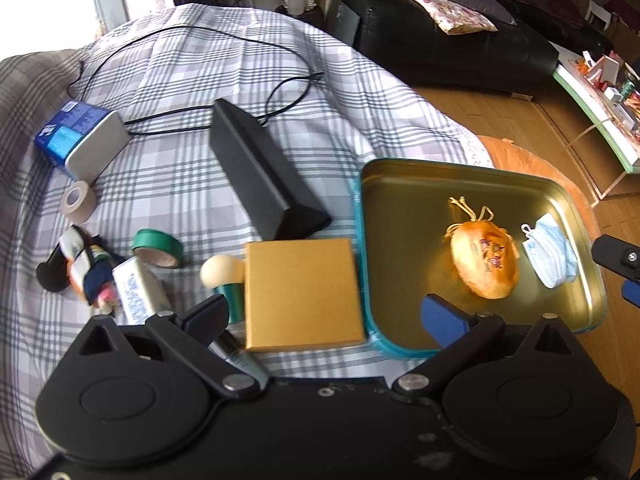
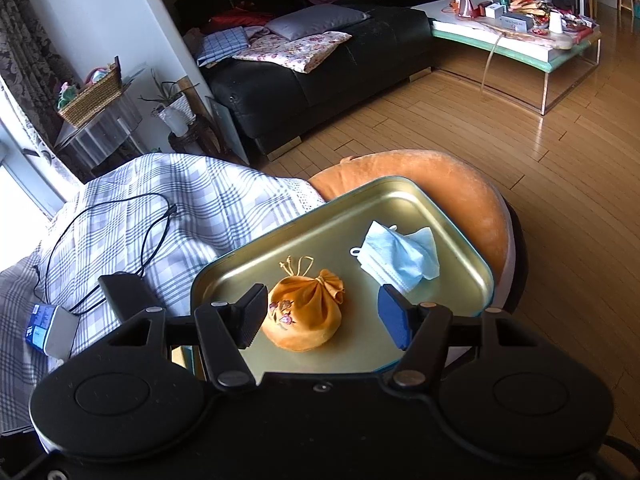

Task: Organize soft objects
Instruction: 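Move the left tool to the white cotton-pad pack while the right tool withdraws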

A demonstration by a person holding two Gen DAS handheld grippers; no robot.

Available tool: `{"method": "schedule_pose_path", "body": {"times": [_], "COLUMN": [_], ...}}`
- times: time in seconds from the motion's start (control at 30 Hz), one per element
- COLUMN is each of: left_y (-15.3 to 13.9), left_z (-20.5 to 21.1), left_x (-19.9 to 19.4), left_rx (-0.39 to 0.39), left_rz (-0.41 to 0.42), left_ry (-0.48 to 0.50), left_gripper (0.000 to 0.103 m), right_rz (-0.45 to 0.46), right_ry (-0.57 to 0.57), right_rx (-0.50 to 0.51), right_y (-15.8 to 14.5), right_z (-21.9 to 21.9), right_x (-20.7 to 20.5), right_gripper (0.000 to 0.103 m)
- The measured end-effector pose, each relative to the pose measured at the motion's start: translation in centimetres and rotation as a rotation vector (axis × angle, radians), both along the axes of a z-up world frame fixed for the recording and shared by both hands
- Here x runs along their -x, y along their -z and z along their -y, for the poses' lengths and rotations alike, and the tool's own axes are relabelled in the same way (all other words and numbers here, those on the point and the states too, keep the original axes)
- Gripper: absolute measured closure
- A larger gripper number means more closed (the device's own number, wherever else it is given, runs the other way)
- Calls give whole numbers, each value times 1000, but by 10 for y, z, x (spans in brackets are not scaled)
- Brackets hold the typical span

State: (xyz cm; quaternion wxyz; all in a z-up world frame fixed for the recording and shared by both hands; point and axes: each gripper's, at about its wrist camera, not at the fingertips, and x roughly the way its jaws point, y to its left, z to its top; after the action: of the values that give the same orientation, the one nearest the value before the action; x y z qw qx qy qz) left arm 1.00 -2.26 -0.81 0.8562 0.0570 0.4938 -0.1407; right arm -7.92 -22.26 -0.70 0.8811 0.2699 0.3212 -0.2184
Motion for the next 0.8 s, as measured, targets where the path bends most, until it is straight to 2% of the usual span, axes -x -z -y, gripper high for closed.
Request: {"method": "schedule_pose_path", "body": {"times": [0.37, 0.8], "left_y": [2, 20], "left_z": [-75, -181], "left_x": [0, -7], "left_rx": [-28, -33], "left_rz": [11, -6], "left_ry": [-153, -327], "left_gripper": [0, 0], "right_rz": [15, 9], "right_ry": [-79, -209], "right_rx": [55, 82], "right_y": [-14, -18], "right_z": [-37, -97], "right_x": [3, -3], "right_gripper": [44, 44]}}
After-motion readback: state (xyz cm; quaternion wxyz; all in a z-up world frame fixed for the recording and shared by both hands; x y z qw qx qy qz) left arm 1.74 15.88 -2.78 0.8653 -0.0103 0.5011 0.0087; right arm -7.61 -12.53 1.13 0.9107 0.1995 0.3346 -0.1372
